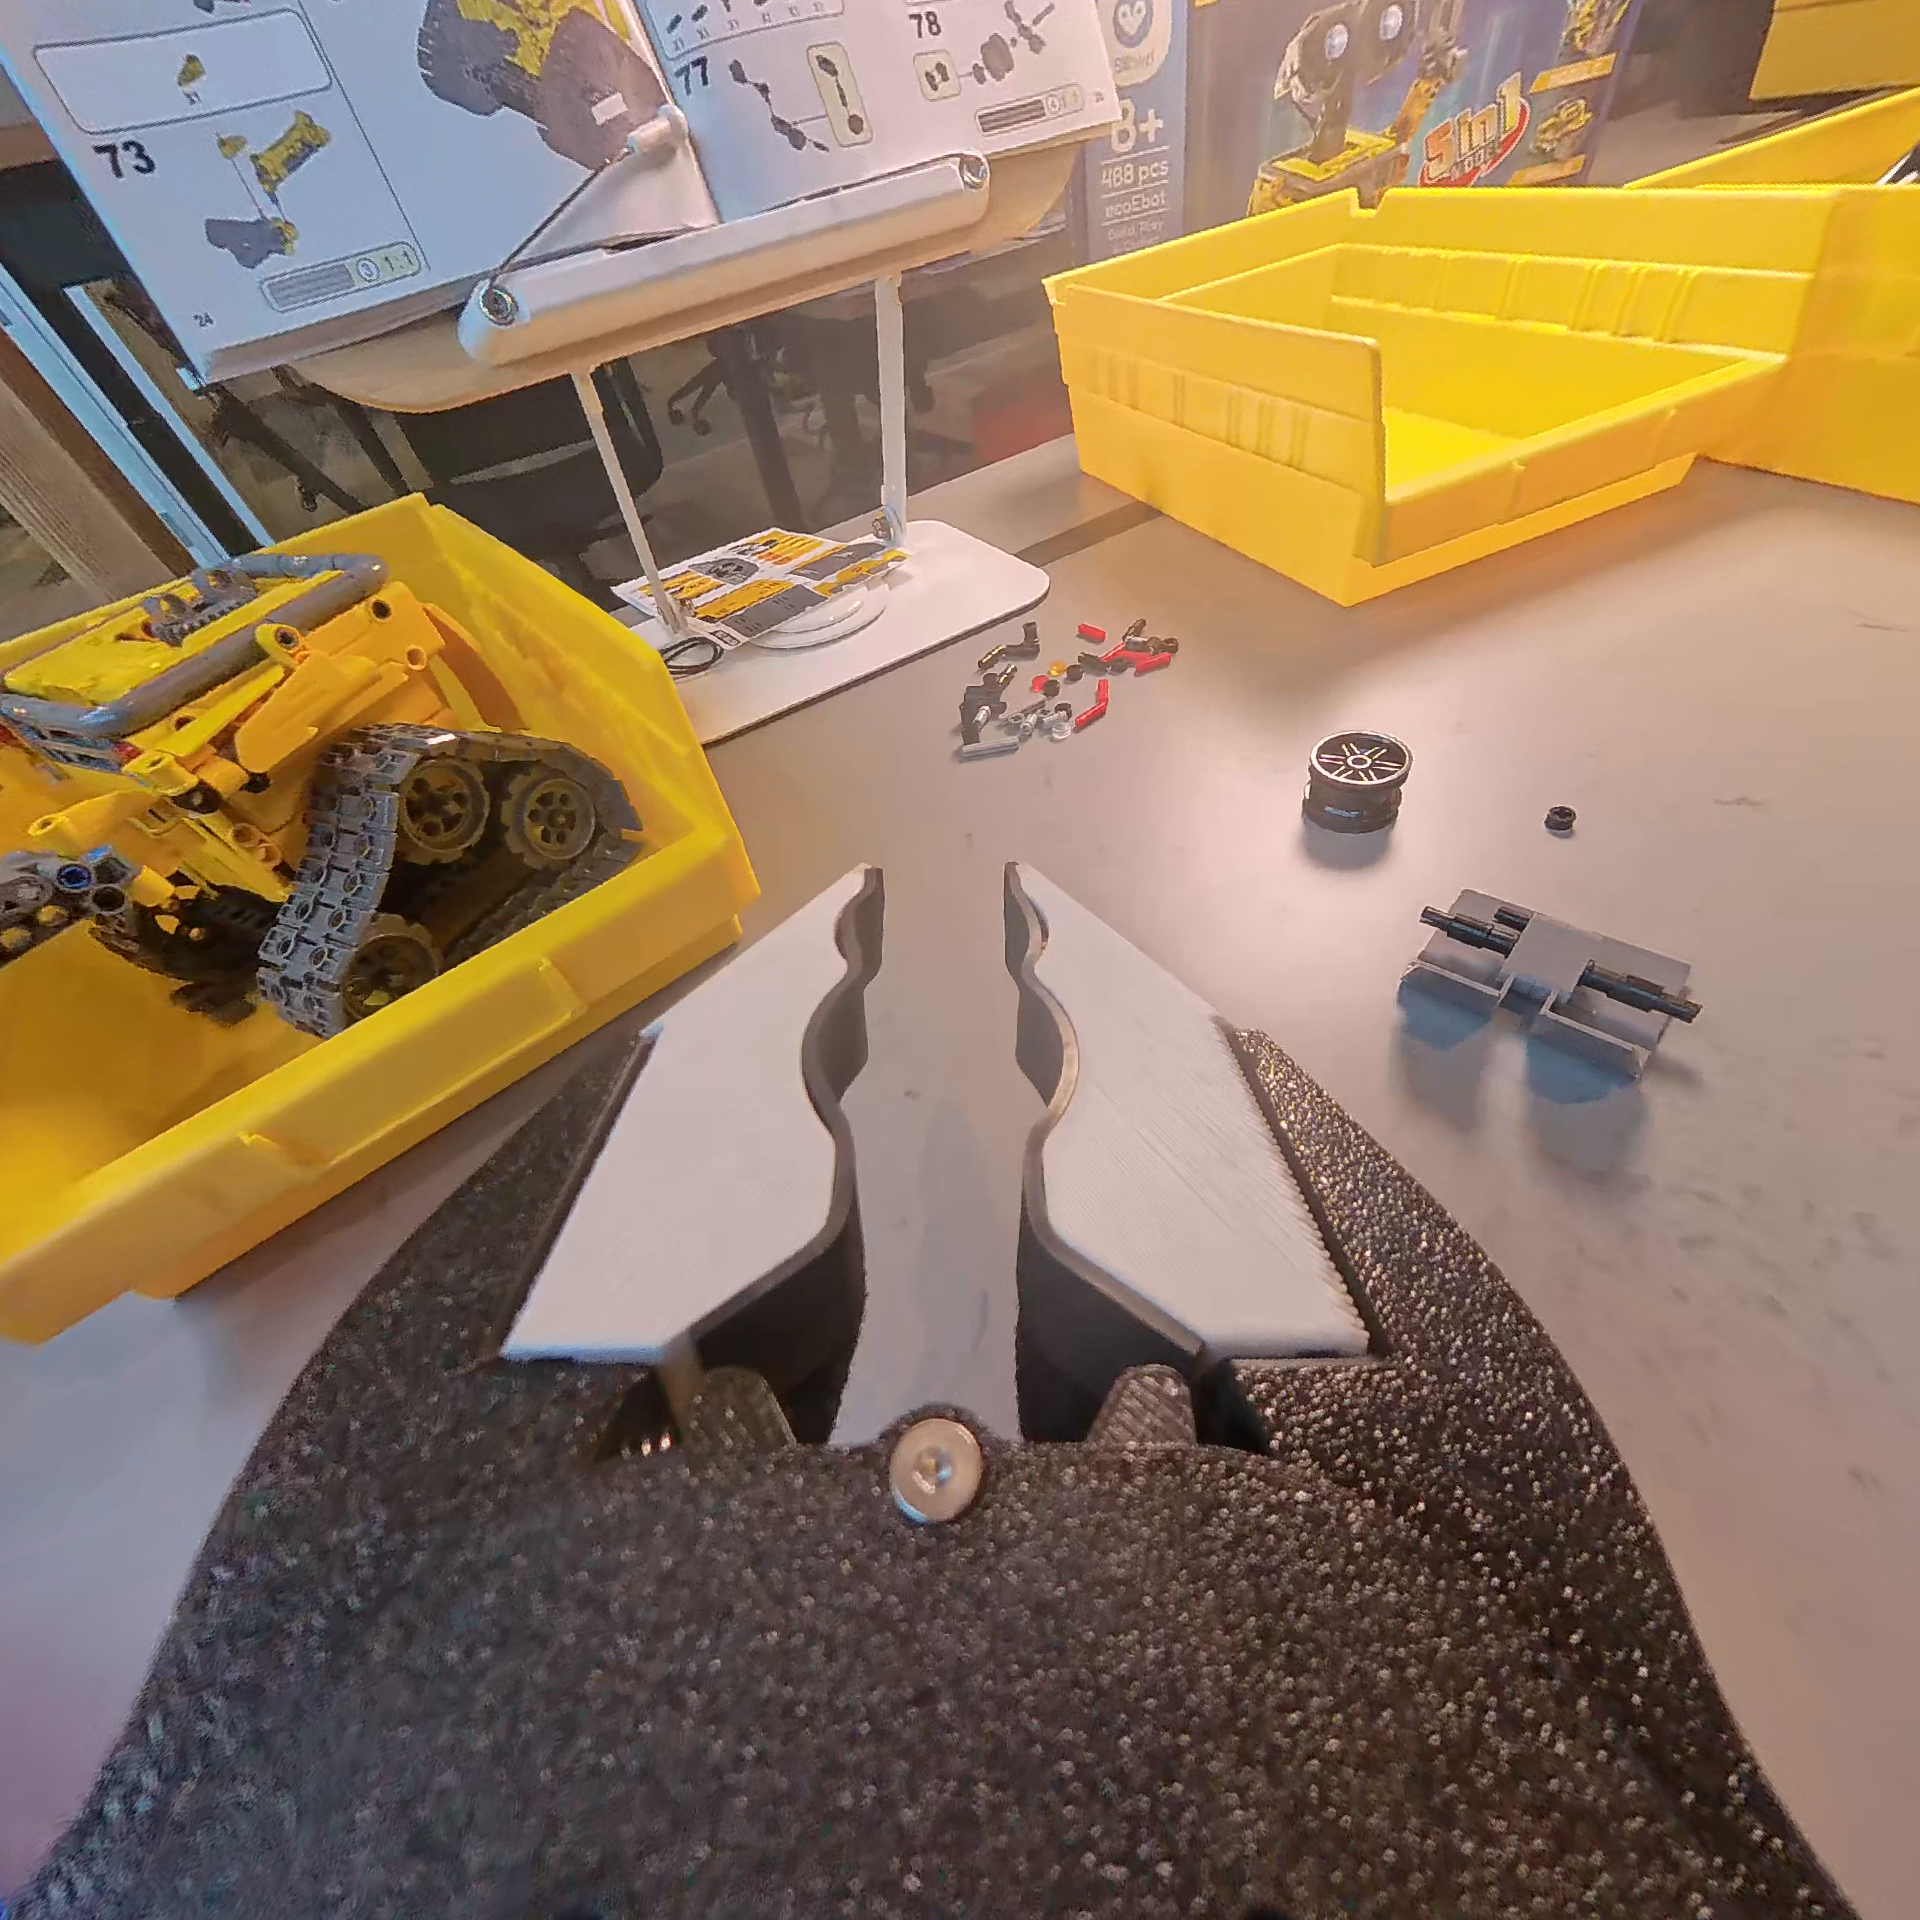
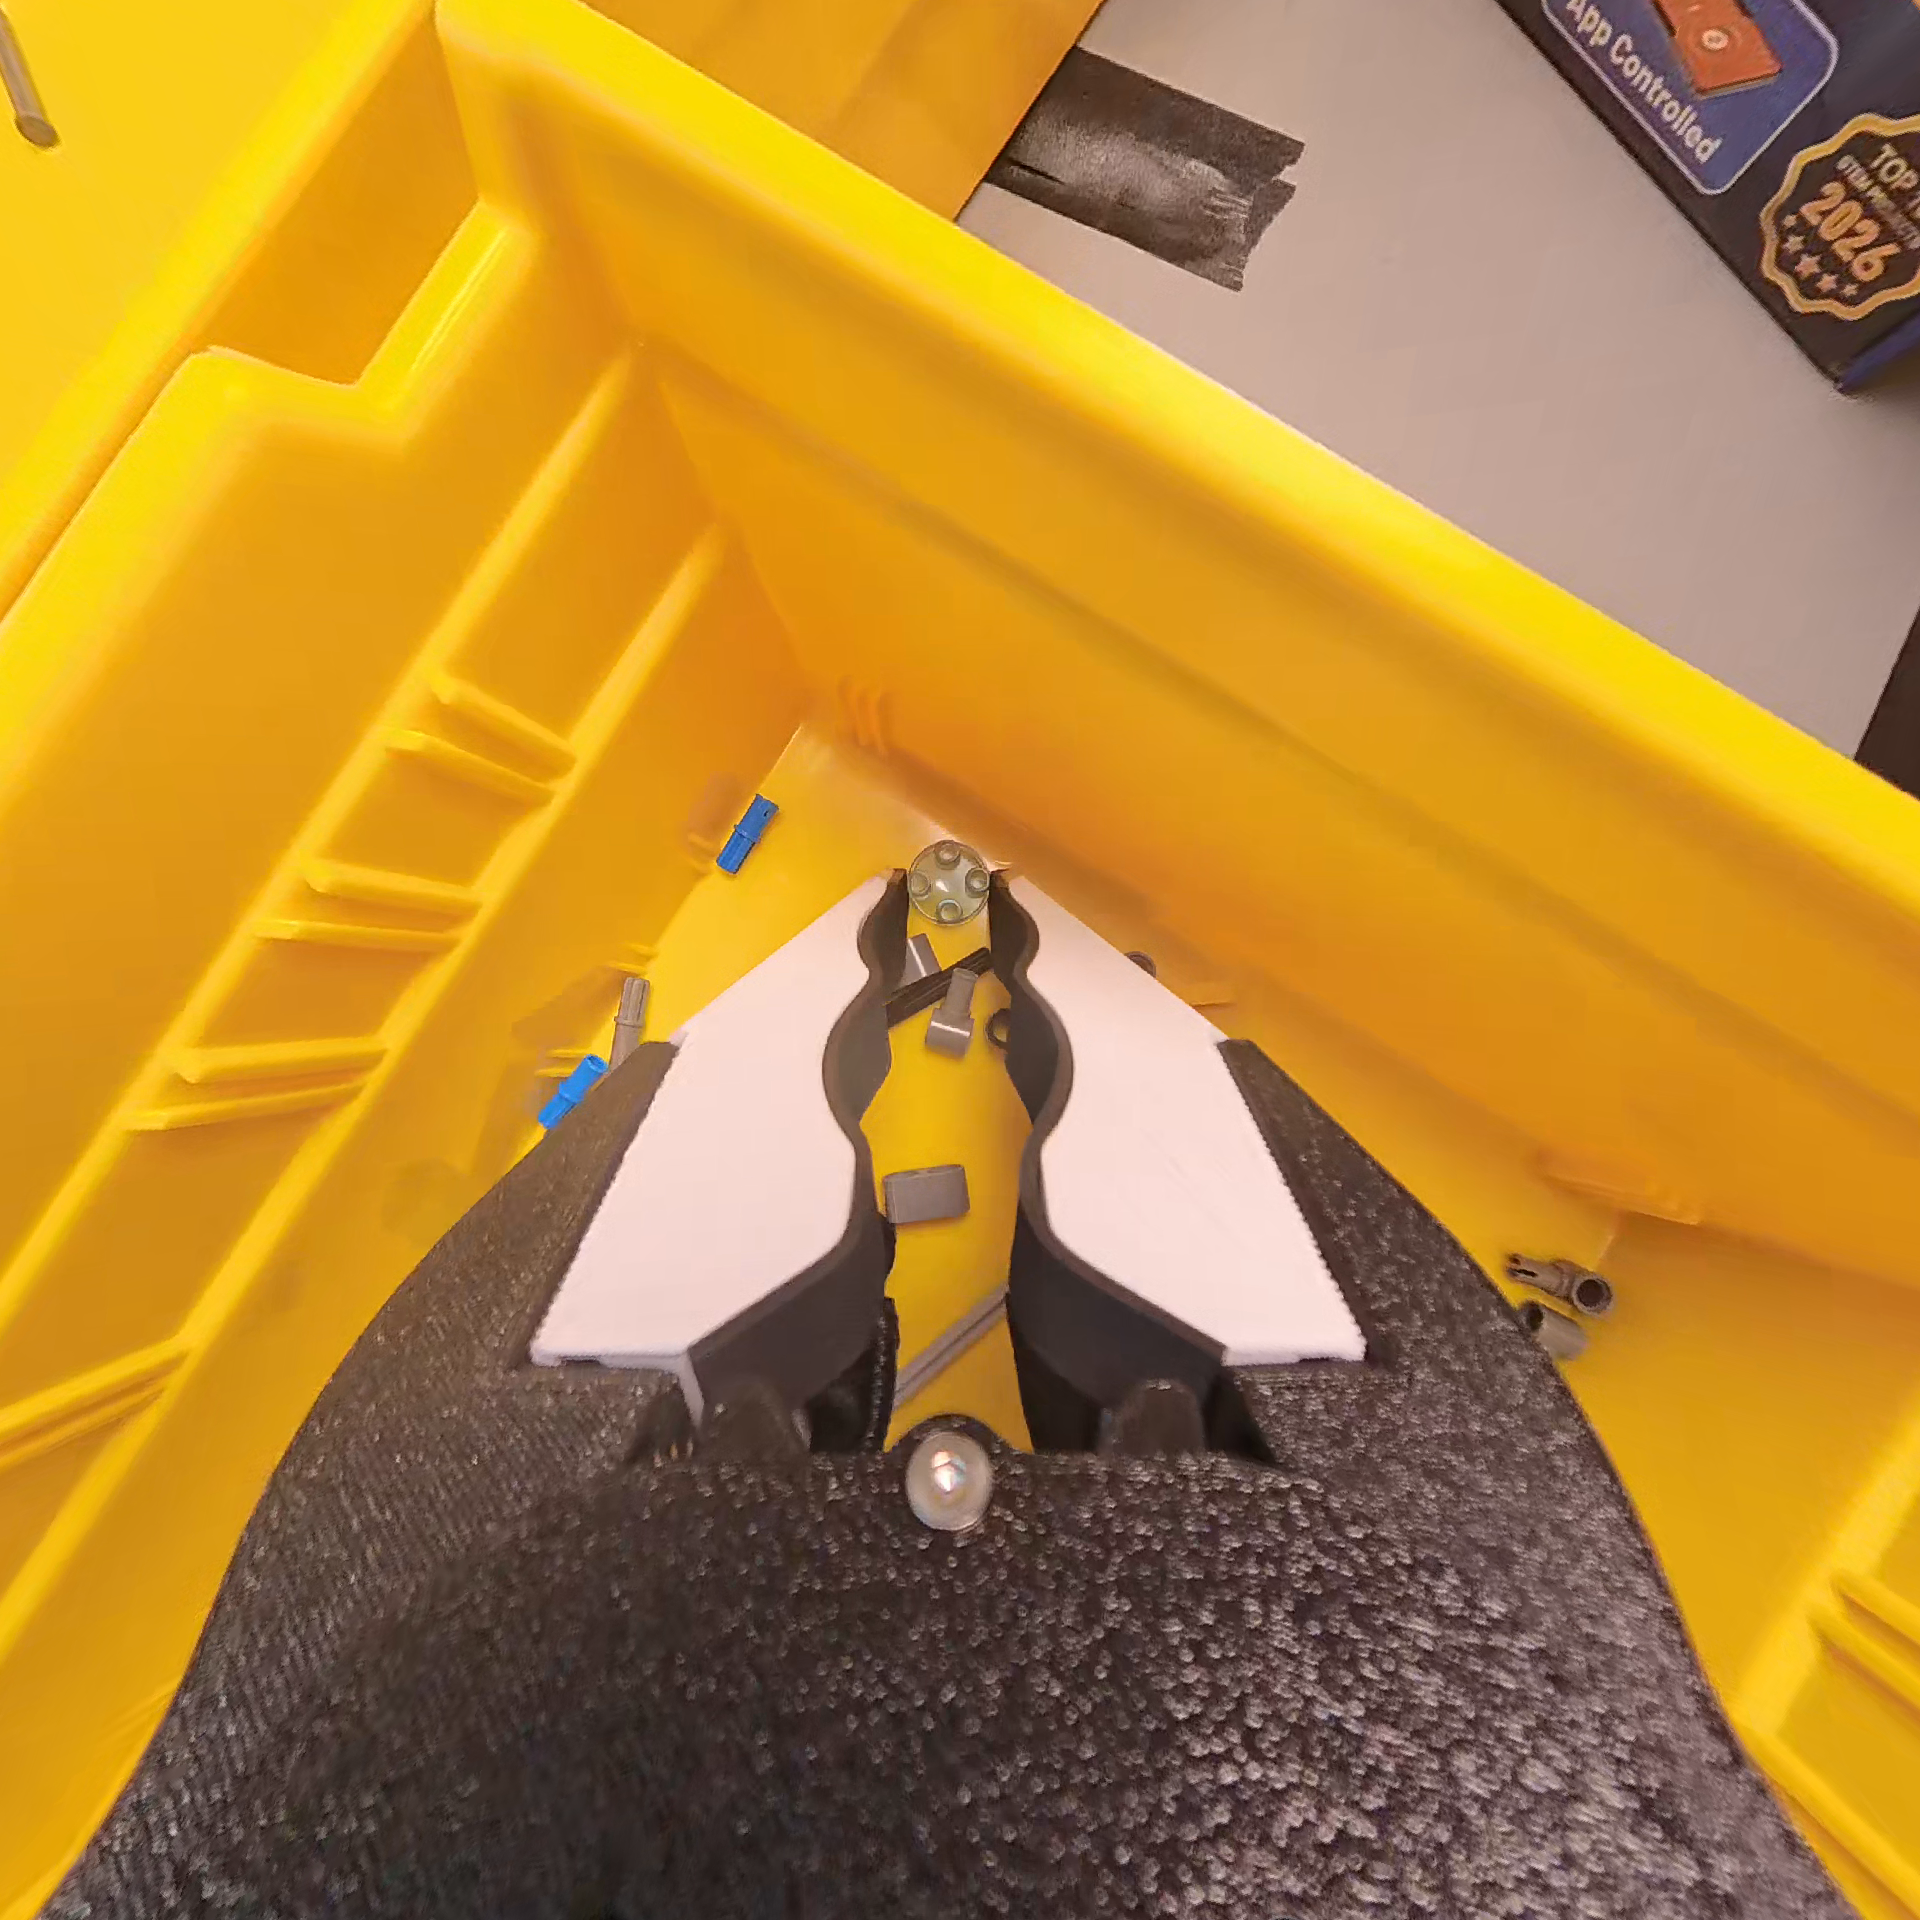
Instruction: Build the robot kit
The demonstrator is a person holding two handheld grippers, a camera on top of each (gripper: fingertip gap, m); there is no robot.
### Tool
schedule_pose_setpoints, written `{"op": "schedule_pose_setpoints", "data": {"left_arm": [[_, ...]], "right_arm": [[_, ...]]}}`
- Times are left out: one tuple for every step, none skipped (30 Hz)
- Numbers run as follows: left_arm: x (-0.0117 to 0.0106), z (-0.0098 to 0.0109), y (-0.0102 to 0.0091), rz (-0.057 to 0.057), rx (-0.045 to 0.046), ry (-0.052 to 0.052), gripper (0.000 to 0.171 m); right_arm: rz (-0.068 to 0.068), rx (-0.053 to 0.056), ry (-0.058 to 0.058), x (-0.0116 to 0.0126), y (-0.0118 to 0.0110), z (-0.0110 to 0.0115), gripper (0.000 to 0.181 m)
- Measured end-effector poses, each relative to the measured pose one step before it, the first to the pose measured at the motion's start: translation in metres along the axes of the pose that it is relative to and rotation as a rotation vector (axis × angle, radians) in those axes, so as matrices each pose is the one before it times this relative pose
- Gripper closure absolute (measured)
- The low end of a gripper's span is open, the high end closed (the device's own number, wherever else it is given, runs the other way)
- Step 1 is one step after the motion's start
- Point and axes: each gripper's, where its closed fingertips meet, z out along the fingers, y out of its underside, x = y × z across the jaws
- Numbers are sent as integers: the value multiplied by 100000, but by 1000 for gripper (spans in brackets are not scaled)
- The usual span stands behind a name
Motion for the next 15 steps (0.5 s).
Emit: {"op": "schedule_pose_setpoints", "data": {"left_arm": [[-24,-166,7,-296,340,28,149],[-26,-172,3,-106,198,62,149],[-42,-182,8,106,95,68,149],[-52,-164,21,8,-76,227,149],[-20,-120,63,-292,-359,626,149],[-56,-69,68,-527,-497,732,150],[-84,-31,30,-652,-332,611,150],[-72,14,-37,-642,-37,859,150],[-24,54,-80,-366,177,1122,150],[-32,98,-82,183,137,1044,150],[-33,129,-88,640,164,982,150],[-1,153,-94,690,328,1152,150],[40,155,-84,489,438,1478,150],[65,149,-59,289,354,1703,150],[79,150,10,235,139,1827,150]], "right_arm": [[-1542,613,-836,-110,29,-171,166],[-389,1134,73,18,-74,-485,166],[-254,2693,321,21,-429,-956,166],[-655,4683,-339,-189,-900,-1386,166],[-719,5639,-378,-348,-1262,-1715,166],[-1136,5551,14,-457,-1477,-1878,165],[-2011,4953,-80,-675,-1594,-1920,165],[-2927,4439,-114,-880,-1651,-1868,166],[-3212,4363,-555,-1136,-1731,-1741,166],[-2761,4429,-1259,-1409,-1747,-1539,166],[-2607,4269,-1983,-1701,-1653,-1250,166],[-2474,3377,-2240,-1915,-1372,-873,166],[-2561,2125,-2012,-2005,-983,-487,166],[-2395,1483,-2132,-2087,-670,-126,166],[-1831,948,-2611,-2178,-401,185,166]]}}
